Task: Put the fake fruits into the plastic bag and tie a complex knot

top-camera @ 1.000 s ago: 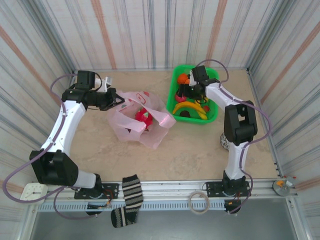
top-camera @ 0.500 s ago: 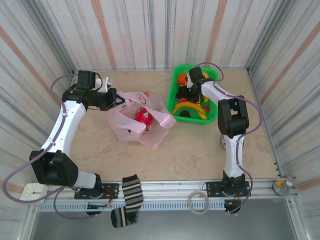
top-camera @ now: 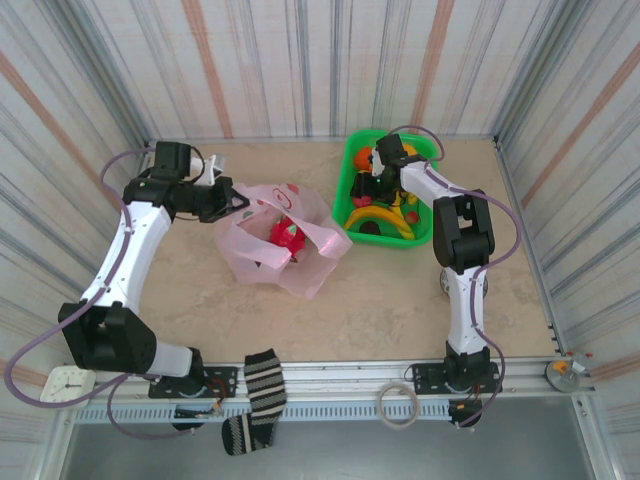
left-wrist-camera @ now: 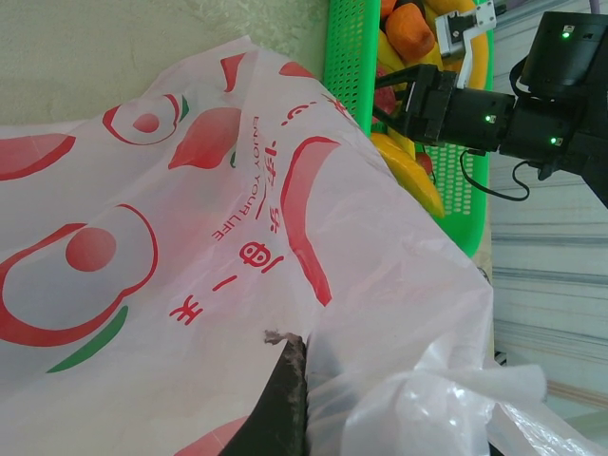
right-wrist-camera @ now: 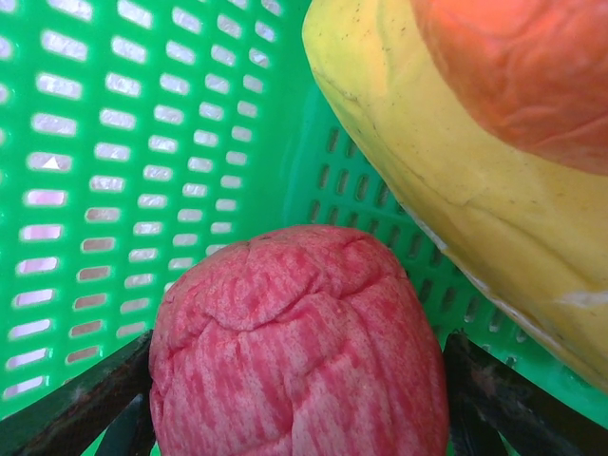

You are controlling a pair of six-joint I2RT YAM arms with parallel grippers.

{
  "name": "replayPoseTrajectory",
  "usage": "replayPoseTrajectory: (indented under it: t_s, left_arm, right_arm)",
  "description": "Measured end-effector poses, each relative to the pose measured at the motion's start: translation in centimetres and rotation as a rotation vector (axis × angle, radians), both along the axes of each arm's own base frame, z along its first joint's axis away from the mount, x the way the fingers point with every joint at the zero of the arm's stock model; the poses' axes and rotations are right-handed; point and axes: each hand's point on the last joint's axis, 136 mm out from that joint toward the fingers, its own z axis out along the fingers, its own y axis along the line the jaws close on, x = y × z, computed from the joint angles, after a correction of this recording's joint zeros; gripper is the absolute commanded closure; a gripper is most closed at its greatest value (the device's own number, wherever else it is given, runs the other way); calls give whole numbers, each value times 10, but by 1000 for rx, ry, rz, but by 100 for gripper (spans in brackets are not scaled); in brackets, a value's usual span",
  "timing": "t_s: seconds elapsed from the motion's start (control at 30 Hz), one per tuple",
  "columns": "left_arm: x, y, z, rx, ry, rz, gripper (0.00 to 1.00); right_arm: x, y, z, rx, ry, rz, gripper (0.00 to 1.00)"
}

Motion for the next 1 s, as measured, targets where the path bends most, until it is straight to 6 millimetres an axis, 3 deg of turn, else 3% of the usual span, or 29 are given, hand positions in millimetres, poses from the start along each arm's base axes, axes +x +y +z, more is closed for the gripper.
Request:
replayPoseTrajectory:
  t_s: [0.1, 0.2, 0.37, 0.47, 0.57, 0.8, 1.0]
  left_arm:
    - [0, 0, 2, 0, -4, 0, 100]
    - [0, 0, 2, 0, -4, 0, 100]
    - [0, 0, 2, 1, -4, 0, 100]
    - [0, 0, 3, 1, -5, 0, 100]
    - [0, 0, 2, 2, -3, 1, 100]
    - [0, 1, 2, 4, -5, 0, 100]
    - [0, 1, 2, 4, -5, 0, 100]
  right_arm:
    - [0, 1, -1, 1, 1, 6, 27]
    - [0, 1, -1, -3, -4, 18, 36]
    - [-1, 2, 1, -1, -20, 23, 38]
    - [-13, -3, 9, 2, -25, 21, 38]
    - [-23, -8, 35, 26, -74, 19, 38]
    - [-46, -27, 135, 153, -329, 13, 38]
    - [-93, -27, 191, 255, -523, 71, 39]
